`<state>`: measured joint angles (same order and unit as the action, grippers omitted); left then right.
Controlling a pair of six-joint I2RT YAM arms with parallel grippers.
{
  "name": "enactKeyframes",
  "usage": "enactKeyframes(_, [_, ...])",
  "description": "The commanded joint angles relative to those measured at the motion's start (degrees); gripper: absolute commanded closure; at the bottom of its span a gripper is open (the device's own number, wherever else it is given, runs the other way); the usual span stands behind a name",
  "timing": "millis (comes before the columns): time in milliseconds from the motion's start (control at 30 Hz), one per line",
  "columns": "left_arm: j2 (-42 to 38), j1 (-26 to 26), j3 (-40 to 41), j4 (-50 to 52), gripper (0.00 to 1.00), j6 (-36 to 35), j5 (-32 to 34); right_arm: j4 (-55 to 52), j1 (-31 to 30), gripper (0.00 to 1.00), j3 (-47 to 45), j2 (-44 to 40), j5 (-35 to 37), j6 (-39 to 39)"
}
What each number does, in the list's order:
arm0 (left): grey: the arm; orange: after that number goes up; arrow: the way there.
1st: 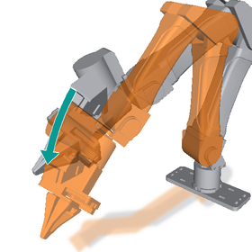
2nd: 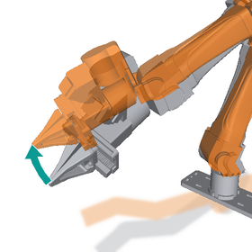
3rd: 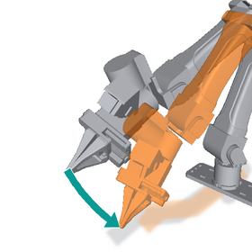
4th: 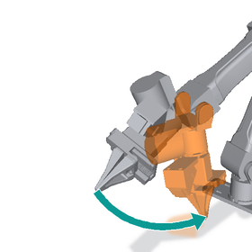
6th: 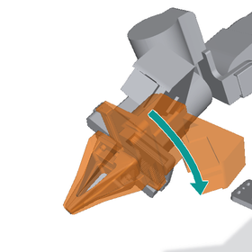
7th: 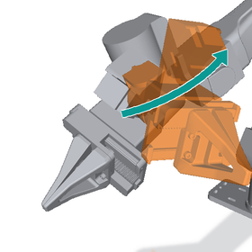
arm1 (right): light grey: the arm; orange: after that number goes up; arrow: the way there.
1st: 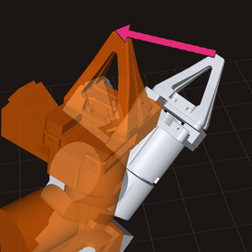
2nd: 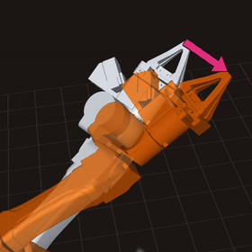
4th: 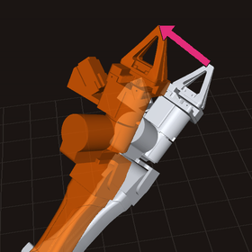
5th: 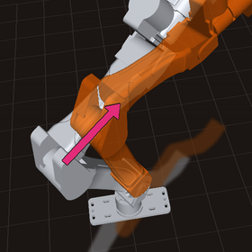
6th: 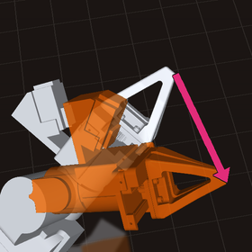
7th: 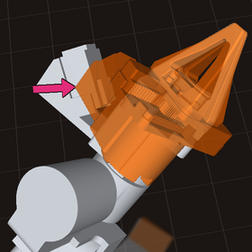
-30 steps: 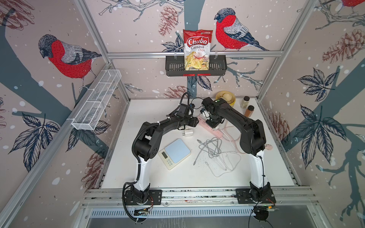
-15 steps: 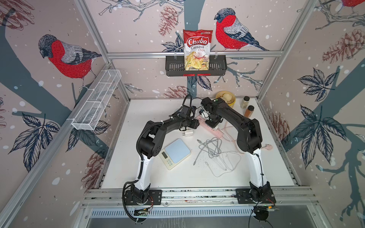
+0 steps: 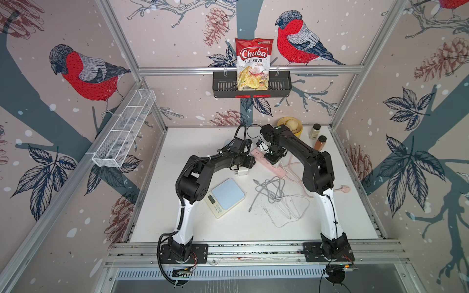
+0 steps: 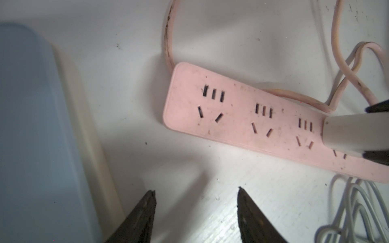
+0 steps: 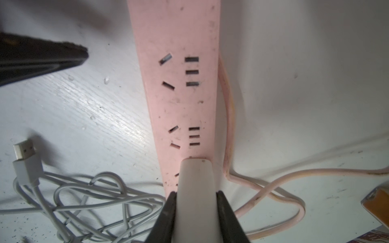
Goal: Charge the electronic scale
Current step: Insert the plug into the socket.
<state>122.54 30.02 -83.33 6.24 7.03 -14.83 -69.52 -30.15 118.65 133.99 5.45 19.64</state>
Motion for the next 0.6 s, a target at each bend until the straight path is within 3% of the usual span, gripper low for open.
enactKeyframes(0, [-1.6,0.1,0.3,-0.8,0.39,-0.5,0.3,7.6,0.1,0.77,-3.7,0.7,-6.1,-2.5])
enactKeyframes(67, [-2.9,0.1,0.4,-0.3,0.39,-1.0,0.7,10.0,0.0,0.65,-3.8,-2.4,-4.4,-3.6])
enactKeyframes(233, [-7.6,0.0,1.0,1.1,0.38,-1.9,2.0,11.4,0.0,0.48,0.1,-8.0,-1.1,-6.1])
enactKeyframes(400, [-14.5,0.0,3.6,2.4,0.38,-2.7,3.9,13.1,-0.8,0.45,-0.9,-14.9,1.2,-10.0])
enactKeyframes(567, [-23.9,0.0,10.3,3.1,0.37,-3.7,6.6,20.9,-3.7,0.45,-12.7,-28.3,7.7,-16.9])
